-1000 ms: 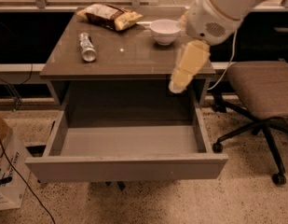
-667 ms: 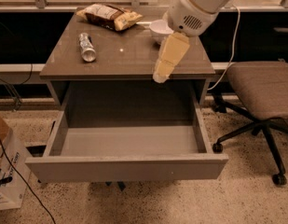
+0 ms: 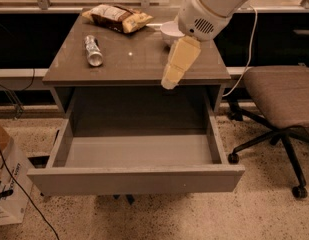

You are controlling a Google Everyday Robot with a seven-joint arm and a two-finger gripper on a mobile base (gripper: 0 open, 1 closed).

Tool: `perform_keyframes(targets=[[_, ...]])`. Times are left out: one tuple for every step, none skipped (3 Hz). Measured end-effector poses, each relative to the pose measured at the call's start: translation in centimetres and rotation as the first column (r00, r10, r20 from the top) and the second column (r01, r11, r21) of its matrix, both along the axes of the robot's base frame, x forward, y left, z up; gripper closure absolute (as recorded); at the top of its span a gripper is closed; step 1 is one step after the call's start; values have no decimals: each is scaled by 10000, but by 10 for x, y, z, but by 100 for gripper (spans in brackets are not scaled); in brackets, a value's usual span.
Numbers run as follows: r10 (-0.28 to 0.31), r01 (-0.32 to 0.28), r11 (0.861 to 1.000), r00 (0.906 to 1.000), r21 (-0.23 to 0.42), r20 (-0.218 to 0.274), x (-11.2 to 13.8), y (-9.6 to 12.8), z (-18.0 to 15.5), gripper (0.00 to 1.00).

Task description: Place redbull can into top drawer

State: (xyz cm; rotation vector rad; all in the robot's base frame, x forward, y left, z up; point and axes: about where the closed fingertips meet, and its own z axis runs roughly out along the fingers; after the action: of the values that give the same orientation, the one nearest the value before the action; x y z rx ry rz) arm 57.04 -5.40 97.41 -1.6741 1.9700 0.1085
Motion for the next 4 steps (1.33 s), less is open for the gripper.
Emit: perform_keyframes(targets=[[-332,334,9951,9994,929,-43,23,26,-13,0],[-628,599,9778,9980,2009,81,61,66,-20,0],[-723,661,9575,9973,2807,116,100,105,-27,0],[-694,668,9407,9976,3326,-39,138,143,-37,0]])
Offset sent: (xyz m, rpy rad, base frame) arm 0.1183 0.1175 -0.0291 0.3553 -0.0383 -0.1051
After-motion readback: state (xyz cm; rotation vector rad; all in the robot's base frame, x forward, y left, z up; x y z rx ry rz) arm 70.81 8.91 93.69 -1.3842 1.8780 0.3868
